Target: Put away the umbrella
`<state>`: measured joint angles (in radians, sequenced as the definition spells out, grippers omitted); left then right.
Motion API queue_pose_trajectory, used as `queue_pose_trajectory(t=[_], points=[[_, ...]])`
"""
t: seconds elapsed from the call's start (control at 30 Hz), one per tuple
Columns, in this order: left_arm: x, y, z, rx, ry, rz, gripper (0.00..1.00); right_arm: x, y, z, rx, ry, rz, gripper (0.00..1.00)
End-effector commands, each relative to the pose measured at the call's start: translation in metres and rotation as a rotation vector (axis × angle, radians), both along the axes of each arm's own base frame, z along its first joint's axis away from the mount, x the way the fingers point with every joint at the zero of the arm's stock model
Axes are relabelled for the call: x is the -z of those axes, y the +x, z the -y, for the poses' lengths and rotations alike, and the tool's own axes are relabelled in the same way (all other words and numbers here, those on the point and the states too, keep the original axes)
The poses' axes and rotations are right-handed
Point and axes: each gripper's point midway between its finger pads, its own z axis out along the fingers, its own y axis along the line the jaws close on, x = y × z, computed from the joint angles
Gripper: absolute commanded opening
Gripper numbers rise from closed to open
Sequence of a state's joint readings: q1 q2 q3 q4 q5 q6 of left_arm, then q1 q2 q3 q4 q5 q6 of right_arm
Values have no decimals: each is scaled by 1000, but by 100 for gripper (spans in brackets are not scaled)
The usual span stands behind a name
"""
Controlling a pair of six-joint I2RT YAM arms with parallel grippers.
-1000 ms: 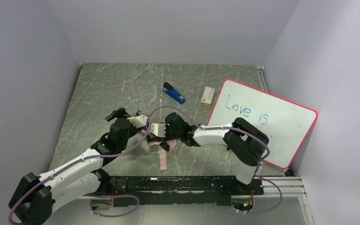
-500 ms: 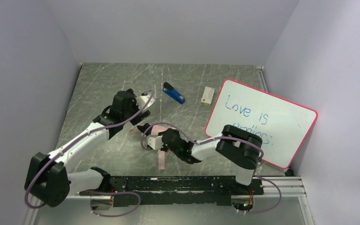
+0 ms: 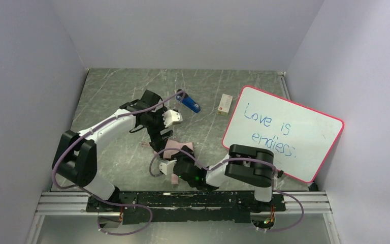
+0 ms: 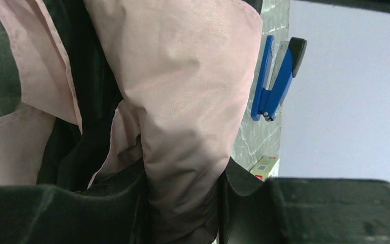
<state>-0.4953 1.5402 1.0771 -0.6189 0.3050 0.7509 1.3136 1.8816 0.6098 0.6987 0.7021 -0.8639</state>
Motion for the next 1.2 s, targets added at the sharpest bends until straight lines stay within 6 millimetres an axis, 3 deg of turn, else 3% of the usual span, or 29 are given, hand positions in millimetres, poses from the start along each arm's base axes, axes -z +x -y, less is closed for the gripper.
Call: queue_pose_trajectory(t=[0.0, 0.63, 0.83, 1.0, 1.17], points=[[1, -34, 23, 159, -55, -126, 88, 77, -36, 47, -62, -280, -136, 7], [50, -72, 43, 294, -14, -392, 87, 81, -45, 52, -66, -291, -122, 8], [73, -93, 34, 330, 62, -486, 74, 80, -45, 48, -70, -285, -115, 8], [90, -98, 17, 323, 137, -498, 63, 78, -44, 47, -71, -277, -108, 8], [99, -104, 5, 315, 181, -500, 45, 76, -43, 49, -59, -263, -100, 8]])
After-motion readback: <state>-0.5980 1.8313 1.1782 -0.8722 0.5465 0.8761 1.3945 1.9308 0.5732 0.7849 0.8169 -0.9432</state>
